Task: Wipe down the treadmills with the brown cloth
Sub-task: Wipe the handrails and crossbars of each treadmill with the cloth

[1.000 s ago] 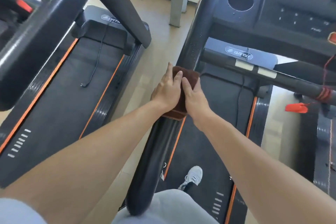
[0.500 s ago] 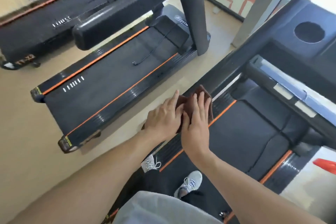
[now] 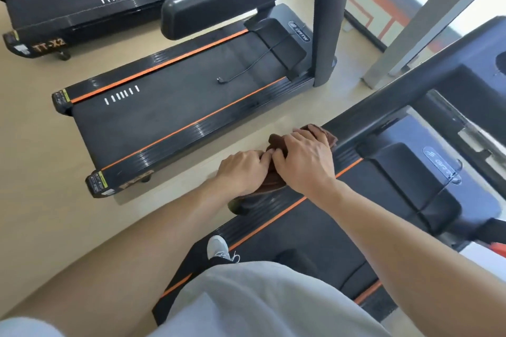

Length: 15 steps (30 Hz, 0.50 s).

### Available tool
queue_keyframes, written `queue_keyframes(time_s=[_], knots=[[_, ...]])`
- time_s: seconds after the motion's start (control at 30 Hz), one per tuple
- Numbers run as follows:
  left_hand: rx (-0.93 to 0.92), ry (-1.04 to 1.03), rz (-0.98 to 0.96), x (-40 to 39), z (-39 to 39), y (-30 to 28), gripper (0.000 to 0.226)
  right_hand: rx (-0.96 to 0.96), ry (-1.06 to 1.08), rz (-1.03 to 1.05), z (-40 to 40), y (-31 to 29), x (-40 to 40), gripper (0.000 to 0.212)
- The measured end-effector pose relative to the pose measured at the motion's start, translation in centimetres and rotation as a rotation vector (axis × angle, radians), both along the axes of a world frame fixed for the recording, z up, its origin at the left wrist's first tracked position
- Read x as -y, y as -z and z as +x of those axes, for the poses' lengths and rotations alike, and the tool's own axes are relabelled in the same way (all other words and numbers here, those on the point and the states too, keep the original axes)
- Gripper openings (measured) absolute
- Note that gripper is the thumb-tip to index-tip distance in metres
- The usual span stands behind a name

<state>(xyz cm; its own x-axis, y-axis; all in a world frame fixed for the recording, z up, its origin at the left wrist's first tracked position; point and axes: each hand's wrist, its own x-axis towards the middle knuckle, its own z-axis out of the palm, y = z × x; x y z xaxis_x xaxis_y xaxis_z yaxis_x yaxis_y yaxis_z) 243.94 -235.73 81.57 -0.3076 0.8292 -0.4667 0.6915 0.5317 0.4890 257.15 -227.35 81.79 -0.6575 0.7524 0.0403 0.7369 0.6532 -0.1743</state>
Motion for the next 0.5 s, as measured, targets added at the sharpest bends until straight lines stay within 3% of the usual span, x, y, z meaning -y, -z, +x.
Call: queue_keyframes(time_s=[0.07,0.17,0.3,0.4,0.5], knots=[[0.072,-0.05,0.04,1.7,-0.8,0.8,0.054,0.011,-0.008,0.007,-1.4,0.0,1.4,0.033],[0.155,-0.15,0.15,5.0,-1.0,2.3,0.049,-0.217,0.057,0.047,-2.1,1.4,5.1,0.028],[0.318,-0.221,0.327,8.6,-0.1,4.3,0.042,-0.47,0.134,0.021,-1.2,4.5,10.6,0.044],[0.461,-0.261,0.366,9.8,0.1,5.4,0.042,-0.568,0.216,-0.083,-0.9,6.0,13.8,0.05],[0.477,-0.228,0.354,9.3,-0.5,5.5,0.042,-0.678,0.304,-0.213,-1.2,6.1,14.7,0.052]])
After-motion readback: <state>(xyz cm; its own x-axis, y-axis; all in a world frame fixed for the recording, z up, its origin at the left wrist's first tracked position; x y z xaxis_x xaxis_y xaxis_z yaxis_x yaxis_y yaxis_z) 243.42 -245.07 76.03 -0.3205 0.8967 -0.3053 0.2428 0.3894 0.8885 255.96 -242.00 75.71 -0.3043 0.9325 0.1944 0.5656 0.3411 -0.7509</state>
